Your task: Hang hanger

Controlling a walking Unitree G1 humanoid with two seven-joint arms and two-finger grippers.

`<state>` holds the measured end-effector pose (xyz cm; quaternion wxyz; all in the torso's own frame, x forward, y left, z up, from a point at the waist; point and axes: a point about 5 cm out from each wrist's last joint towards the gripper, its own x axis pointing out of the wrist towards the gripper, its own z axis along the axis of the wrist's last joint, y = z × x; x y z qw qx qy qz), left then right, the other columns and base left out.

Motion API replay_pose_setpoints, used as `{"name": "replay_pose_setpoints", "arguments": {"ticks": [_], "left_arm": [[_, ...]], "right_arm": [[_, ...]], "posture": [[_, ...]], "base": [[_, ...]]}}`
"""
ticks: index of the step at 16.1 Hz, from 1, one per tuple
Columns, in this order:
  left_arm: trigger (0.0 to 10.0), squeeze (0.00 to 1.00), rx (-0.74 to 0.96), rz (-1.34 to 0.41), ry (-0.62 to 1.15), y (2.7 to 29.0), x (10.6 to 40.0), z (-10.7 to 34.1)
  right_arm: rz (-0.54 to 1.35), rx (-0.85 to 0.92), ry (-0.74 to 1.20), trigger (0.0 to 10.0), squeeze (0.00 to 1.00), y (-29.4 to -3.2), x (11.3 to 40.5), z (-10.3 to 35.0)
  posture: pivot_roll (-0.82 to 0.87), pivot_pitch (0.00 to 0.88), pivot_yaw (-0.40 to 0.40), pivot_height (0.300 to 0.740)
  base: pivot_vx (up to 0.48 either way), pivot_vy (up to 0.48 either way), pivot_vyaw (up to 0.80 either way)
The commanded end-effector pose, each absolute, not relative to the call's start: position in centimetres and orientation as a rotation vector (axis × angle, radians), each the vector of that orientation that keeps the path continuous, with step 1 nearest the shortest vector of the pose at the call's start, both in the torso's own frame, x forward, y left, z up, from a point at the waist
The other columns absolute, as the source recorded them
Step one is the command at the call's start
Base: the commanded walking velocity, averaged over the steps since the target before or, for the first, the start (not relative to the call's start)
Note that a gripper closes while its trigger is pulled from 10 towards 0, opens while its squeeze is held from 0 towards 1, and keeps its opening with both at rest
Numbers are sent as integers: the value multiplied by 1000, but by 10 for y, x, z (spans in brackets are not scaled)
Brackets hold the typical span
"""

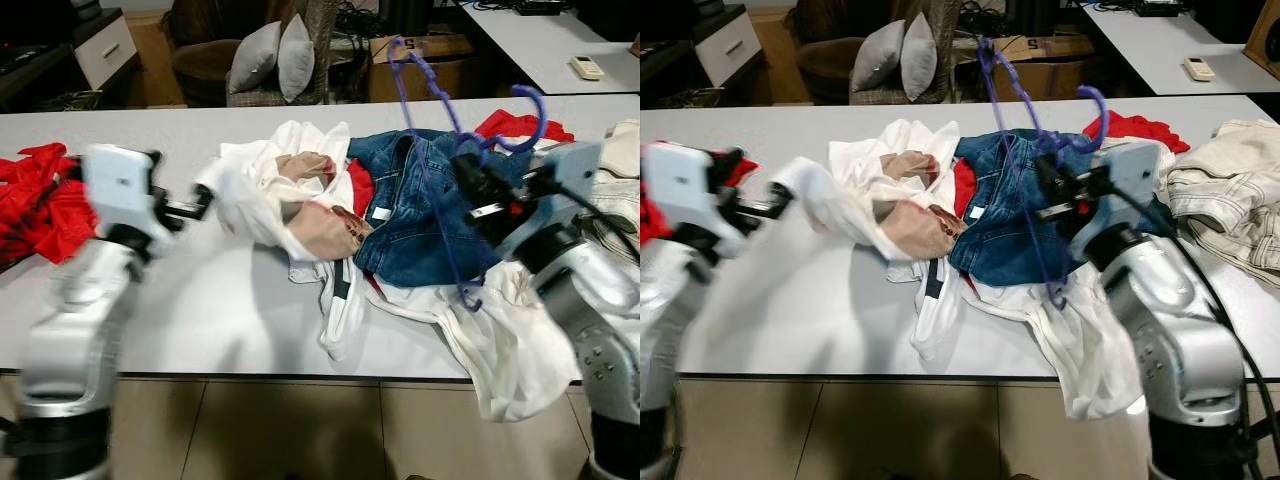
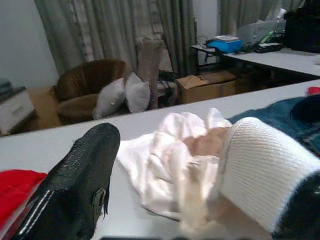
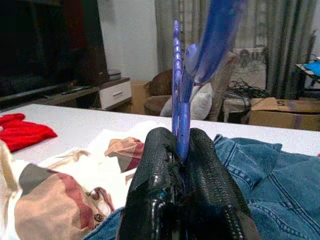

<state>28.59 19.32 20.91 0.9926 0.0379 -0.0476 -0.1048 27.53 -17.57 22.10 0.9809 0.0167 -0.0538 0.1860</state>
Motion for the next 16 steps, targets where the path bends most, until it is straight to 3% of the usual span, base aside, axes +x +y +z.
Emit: {"name": "replay_pose_setpoints", "arguments": {"ticks": [1, 2, 3, 4, 8, 10, 13, 16], "left_arm": [[10000, 0, 84, -242, -93, 188, 284, 212], [10000, 0, 147, -368, -74, 177, 279, 208], [10000, 804, 278, -532, -23, 166, 271, 200], [10000, 1000, 449, -616, 80, 168, 268, 189], [10000, 1000, 596, -752, 98, 181, 273, 196], [10000, 1000, 653, -821, 131, 199, 276, 207], [10000, 1000, 426, -821, 4, 236, 279, 259], [10000, 1000, 258, -772, -162, 243, 289, 279]], "right_arm": [[366, 20, -111, 10000, 0, -172, 273, 222], [364, 3, -105, 10000, 0, -171, 271, 221], [364, -20, -94, 10000, 0, -173, 269, 219], [363, -50, -85, 10000, 0, -179, 268, 220], [344, -125, -77, 10000, 0, -191, 268, 225], [343, -181, -70, 10000, 0, -201, 264, 229], [360, -126, -99, 10000, 0, -217, 262, 240], [377, -84, -133, 10000, 0, -220, 267, 246]], "posture": [[-154, 0, 90, 740], [-162, 0, 96, 740], [-166, 0, 97, 740], [-169, 0, 97, 740], [-195, 0, 117, 740], [-204, 0, 129, 740], [-169, 0, 130, 740], [-160, 0, 146, 740]], "base": [[0, 277, 0], [0, 0, 0], [0, 0, 0], [0, 0, 0], [0, 0, 0], [0, 0, 0], [0, 0, 0], [0, 0, 0]]}}
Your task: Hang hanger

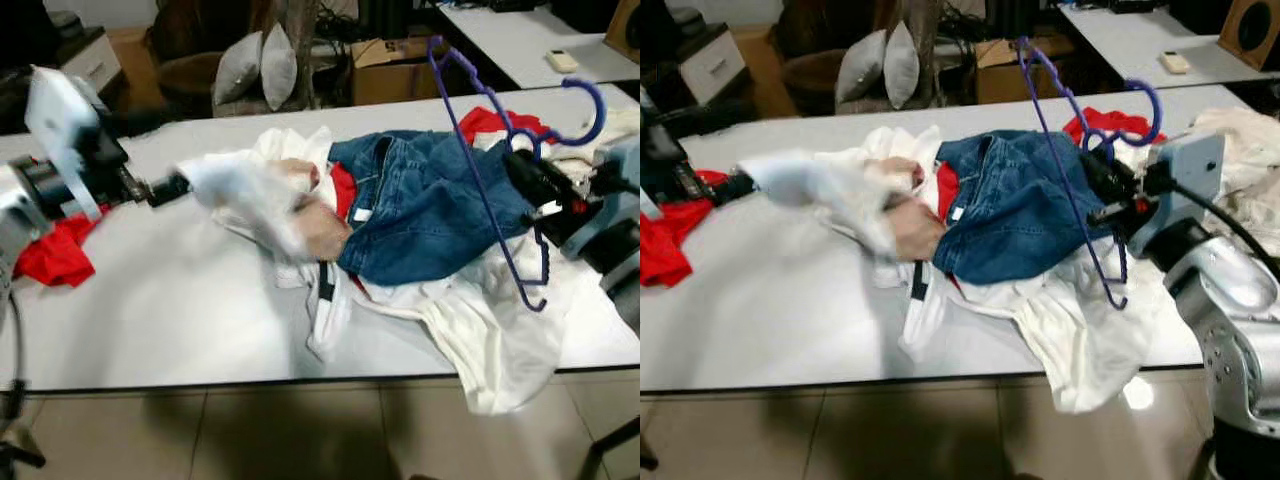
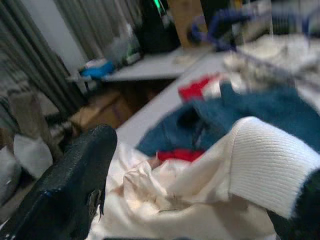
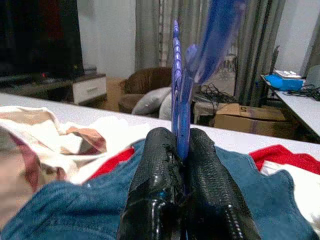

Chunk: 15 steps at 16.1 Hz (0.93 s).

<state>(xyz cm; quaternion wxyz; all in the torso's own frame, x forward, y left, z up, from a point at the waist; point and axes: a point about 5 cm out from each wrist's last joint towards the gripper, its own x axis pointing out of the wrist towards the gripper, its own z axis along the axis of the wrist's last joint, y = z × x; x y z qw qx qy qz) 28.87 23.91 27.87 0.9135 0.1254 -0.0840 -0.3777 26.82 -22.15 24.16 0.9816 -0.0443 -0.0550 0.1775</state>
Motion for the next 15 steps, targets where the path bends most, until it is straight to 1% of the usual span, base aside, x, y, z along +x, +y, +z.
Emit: {"name": "replay_pose_setpoints", "arguments": {"ticks": [1, 2, 3, 4, 6, 7, 8, 10, 11, 12, 13, 15], "left_arm": [[10000, 1000, 189, -744, -225, 241, 292, 279], [10000, 1000, 122, -680, -269, 234, 297, 272], [10000, 1000, 71, -572, -240, 229, 303, 258], [10000, 1000, 38, -564, -212, 221, 303, 247], [10000, 1000, 193, -642, -69, 197, 288, 213], [10000, 1000, 284, -729, 4, 196, 276, 201], [10000, 1000, 335, -756, 43, 197, 271, 198], [10000, 1000, 521, -805, 192, 216, 260, 189], [10000, 1000, 583, -816, 241, 223, 257, 188], [10000, 1000, 678, -839, 352, 243, 249, 189], [10000, 1000, 710, -863, 403, 253, 245, 192], [10000, 1000, 711, -877, 449, 266, 238, 199]], "right_arm": [[362, -63, -158, 10000, 0, -218, 271, 248], [336, -54, -162, 10000, 0, -216, 275, 245], [281, -43, -154, 10000, 0, -213, 278, 242], [291, -19, -149, 10000, 0, -206, 277, 240], [389, -21, -99, 10000, 0, -185, 274, 225], [419, -20, -85, 10000, 0, -175, 272, 221], [434, -37, -75, 10000, 0, -174, 272, 219], [460, -87, -48, 10000, 0, -171, 270, 213], [468, -100, -40, 10000, 0, -171, 270, 211], [502, -117, -27, 10000, 0, -169, 269, 208], [521, -119, -22, 10000, 0, -168, 268, 206], [548, -111, -25, 10000, 0, -172, 268, 207]], "posture": [[-153, 0, 150, 740], [-154, 0, 160, 740], [-150, 0, 166, 740], [-134, 0, 153, 740], [-125, 0, 150, 740], [-117, 0, 143, 740], [-116, 0, 144, 740], [-102, 0, 153, 740], [-100, 0, 154, 740], [-75, 0, 161, 740], [-58, 0, 163, 740], [-43, 0, 165, 740]], "base": [[0, 0, 0], [0, 0, 0], [0, 0, 0], [0, 0, 0], [0, 0, 0], [0, 0, 0], [0, 0, 0], [0, 0, 0], [0, 0, 0], [0, 0, 0], [0, 0, 0], [0, 0, 0]]}}
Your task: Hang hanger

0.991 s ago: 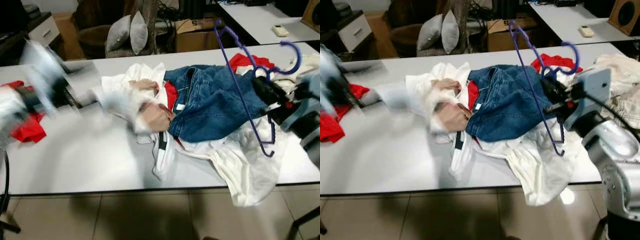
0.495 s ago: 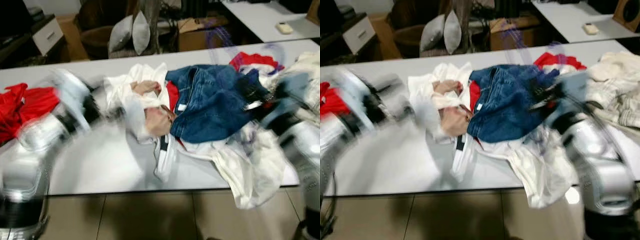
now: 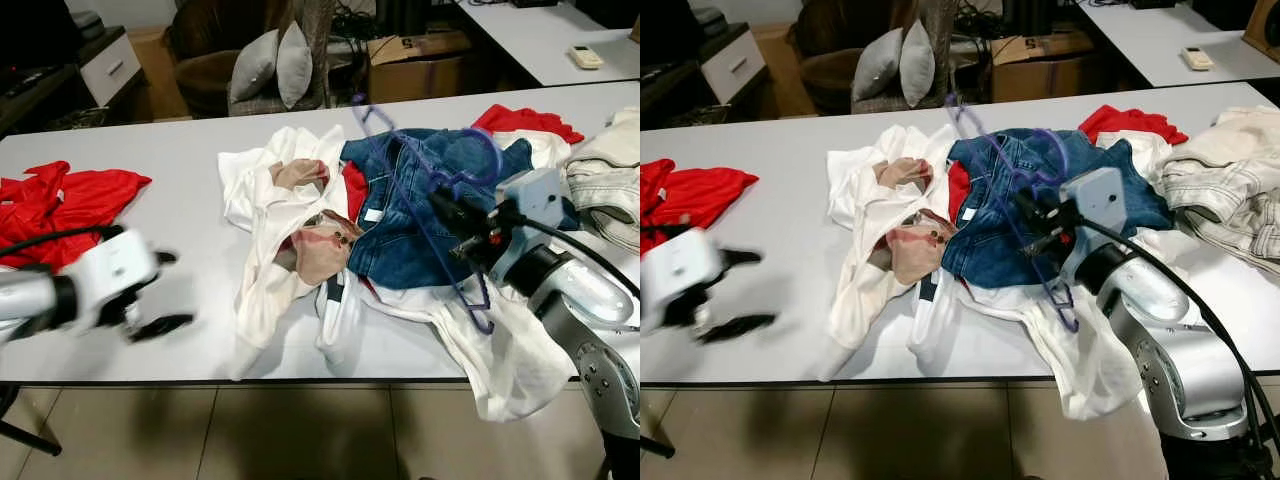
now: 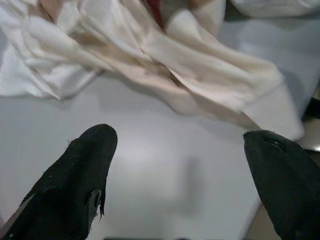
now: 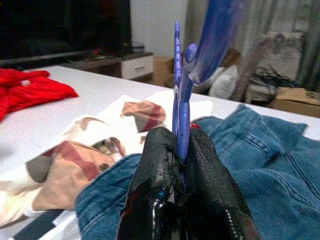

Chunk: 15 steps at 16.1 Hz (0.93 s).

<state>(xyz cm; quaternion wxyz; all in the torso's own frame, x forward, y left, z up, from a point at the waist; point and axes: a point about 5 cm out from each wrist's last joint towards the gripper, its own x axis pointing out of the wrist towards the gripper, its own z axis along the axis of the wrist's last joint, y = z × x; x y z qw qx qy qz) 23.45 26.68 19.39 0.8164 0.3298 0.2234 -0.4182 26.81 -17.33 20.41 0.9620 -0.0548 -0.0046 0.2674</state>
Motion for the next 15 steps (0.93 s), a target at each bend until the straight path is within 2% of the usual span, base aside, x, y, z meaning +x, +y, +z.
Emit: {"name": "replay_pose_setpoints", "arguments": {"ticks": [1, 4, 6, 8, 9, 12, 14, 15], "left_arm": [[10000, 1000, 704, -902, 504, 285, 226, 210], [10000, 1000, 613, -911, 459, 303, 221, 240], [10000, 1000, 407, -850, 136, 294, 237, 275], [10000, 1000, 282, -823, -26, 282, 244, 283], [10000, 1000, 226, -736, -54, 272, 255, 268], [10000, 1000, 204, -587, -95, 251, 268, 244], [10000, 1000, 218, -319, -32, 232, 281, 215], [10000, 1000, 192, -258, -32, 227, 282, 211]], "right_arm": [[567, -94, -35, 10000, 0, -182, 270, 208], [576, -102, -50, 10000, 0, -196, 277, 214], [540, -102, -87, 10000, 0, -204, 284, 223], [508, -87, -120, 10000, 0, -207, 286, 228], [476, -67, -130, 10000, 0, -205, 286, 228], [395, -10, -131, 10000, 0, -191, 285, 221], [382, 65, -101, 10000, 0, -160, 275, 208], [371, 83, -98, 10000, 0, -153, 274, 208]], "posture": [[-2, 0, 159, 740], [23, 0, 149, 740], [24, 0, 152, 740], [16, 0, 159, 740], [3, 0, 166, 740], [-16, 0, 168, 740], [-29, 0, 165, 740], [-40, 0, 164, 740]], "base": [[0, 0, 0], [0, 0, 0], [0, 0, 0], [0, 0, 0], [0, 0, 0], [0, 0, 0], [0, 0, 0], [0, 0, 0]]}}
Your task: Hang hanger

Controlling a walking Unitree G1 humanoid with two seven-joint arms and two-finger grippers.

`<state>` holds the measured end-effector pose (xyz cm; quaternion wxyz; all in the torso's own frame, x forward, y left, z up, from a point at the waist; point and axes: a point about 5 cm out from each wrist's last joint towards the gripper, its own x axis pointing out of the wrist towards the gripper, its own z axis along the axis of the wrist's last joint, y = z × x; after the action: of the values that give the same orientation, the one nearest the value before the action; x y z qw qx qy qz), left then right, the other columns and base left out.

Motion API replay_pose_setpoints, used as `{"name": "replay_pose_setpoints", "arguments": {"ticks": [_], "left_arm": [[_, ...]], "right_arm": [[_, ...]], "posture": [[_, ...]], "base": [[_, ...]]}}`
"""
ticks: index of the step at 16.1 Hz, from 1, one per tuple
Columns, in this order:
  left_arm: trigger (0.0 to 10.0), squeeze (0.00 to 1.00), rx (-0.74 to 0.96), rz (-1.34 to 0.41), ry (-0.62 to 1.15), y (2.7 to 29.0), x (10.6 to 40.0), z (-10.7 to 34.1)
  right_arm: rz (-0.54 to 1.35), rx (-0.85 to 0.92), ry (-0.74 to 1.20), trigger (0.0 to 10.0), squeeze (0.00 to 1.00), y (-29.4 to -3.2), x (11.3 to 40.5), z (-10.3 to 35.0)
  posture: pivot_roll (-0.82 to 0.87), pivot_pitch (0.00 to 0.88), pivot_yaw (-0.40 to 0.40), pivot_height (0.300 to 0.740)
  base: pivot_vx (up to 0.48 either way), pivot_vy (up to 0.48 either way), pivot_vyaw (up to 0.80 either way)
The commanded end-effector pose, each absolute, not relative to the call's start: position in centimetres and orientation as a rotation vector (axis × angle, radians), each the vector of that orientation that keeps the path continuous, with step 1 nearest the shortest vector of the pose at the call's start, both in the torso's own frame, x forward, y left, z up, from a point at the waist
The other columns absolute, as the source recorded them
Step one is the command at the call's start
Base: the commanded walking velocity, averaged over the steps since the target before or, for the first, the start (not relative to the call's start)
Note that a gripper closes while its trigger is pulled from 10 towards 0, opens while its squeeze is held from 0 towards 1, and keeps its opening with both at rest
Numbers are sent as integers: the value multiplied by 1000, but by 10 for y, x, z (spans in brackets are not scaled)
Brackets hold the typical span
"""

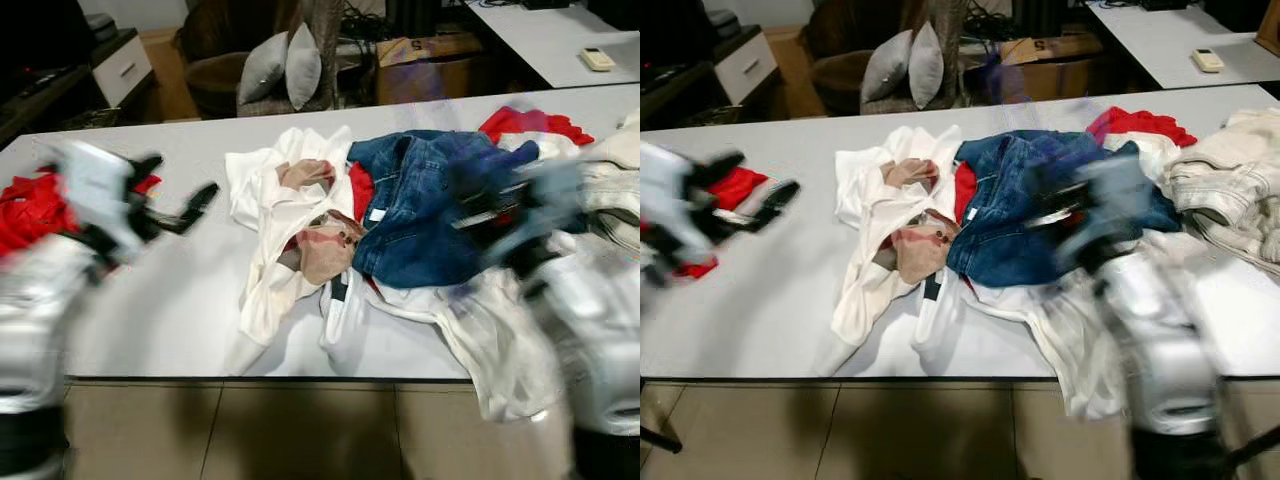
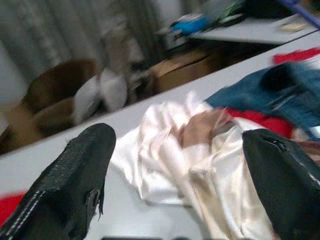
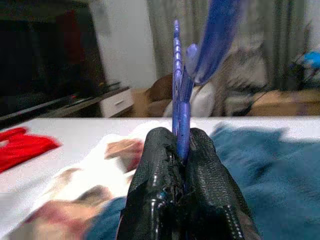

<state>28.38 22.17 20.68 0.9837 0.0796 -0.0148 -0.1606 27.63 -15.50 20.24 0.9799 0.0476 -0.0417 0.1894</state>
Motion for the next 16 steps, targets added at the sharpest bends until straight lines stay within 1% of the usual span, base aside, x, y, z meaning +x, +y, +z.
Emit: {"name": "replay_pose_setpoints", "arguments": {"ticks": [1, 3, 5, 6, 8, 10, 12, 14, 16], "left_arm": [[10000, 1000, 149, -210, -48, 222, 282, 209], [10000, 1000, 149, -167, -39, 216, 281, 204], [10000, 1000, 155, -155, -37, 202, 278, 200], [10000, 1000, 158, -157, -38, 197, 277, 200], [10000, 1000, 154, -160, -7, 183, 270, 191], [10000, 1000, 154, -168, 2, 171, 265, 185], [10000, 1000, 168, -164, 18, 174, 261, 181], [10000, 1000, 175, -158, 31, 167, 256, 179], [10000, 1000, 183, -157, 37, 164, 252, 177]], "right_arm": [[365, 95, -96, 10000, 0, -149, 273, 208], [374, 126, -88, 10000, 0, -140, 268, 208], [374, 153, -48, 10000, 0, -131, 259, 198], [362, 152, -34, 10000, 0, -132, 258, 195], [287, 144, 0, 10000, 0, -143, 256, 190], [279, 115, 20, 10000, 0, -152, 256, 190], [306, 77, 32, 10000, 0, -151, 258, 191], [327, 59, 69, 10000, 0, -158, 256, 188], [333, 83, 97, 10000, 0, -161, 253, 186]], "posture": [[-53, 0, 154, 740], [-57, 0, 134, 740], [-63, 4, 122, 740], [-64, 8, 121, 740], [-71, 10, 118, 740], [-73, 22, 88, 740], [-77, 39, 70, 740], [-72, 57, 48, 740], [-65, 69, 34, 740]], "base": [[0, 304, 0], [0, 399, 0], [0, 399, 0], [0, 401, 0], [0, 405, 0], [0, 405, 0], [0, 392, 0], [0, 379, 0], [0, 381, 0]]}}
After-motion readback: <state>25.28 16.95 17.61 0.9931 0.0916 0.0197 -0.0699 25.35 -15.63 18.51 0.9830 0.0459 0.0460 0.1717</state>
